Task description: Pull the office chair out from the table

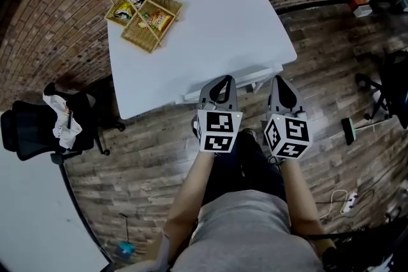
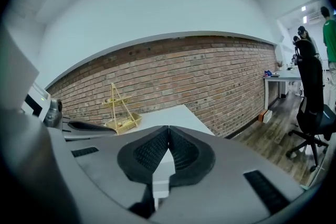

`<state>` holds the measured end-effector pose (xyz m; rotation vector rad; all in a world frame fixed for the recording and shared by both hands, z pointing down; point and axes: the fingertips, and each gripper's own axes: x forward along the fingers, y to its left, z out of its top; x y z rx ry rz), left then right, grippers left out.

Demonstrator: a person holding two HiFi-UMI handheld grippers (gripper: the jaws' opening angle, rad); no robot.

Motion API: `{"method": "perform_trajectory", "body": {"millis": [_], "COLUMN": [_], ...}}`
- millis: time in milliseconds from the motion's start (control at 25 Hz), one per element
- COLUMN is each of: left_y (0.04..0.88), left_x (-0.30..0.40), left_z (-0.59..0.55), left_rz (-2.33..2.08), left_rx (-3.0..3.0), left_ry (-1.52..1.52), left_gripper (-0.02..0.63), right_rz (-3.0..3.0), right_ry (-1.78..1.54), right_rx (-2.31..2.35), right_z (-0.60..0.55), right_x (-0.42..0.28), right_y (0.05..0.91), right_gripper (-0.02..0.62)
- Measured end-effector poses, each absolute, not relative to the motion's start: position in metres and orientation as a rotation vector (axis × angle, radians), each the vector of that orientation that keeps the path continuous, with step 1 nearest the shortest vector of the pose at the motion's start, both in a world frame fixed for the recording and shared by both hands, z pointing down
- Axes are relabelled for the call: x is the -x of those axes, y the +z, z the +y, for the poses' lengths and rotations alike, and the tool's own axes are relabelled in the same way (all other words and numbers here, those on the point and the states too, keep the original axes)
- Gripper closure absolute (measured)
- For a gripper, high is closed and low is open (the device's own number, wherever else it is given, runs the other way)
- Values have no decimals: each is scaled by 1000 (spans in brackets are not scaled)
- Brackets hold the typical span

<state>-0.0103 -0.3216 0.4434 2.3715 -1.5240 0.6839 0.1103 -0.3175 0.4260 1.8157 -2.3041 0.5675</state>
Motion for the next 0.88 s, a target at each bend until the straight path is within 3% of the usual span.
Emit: {"method": "perform_trajectory", "body": {"millis": [400,520,880], "left_y": [472,485,527], "left_x": [-6,-6,-11], "left_z": [-328,-328,-322], "left_rz": [-1219,-1129,-764], "left_rx": [-2428,-2452,-2458], "left_ry": [915,1093,1379], "left_gripper": [584,520,436], "right_rz": [-2271,-2259,-2206], "right_ry": [617,627,662], "right_rx": [-1828,-1845,-1891], "right_z": [-334,-339,-343], "right_x": [-108,-107,-113], "right_y": [435,435,444], "right_gripper": [580,580,580]}}
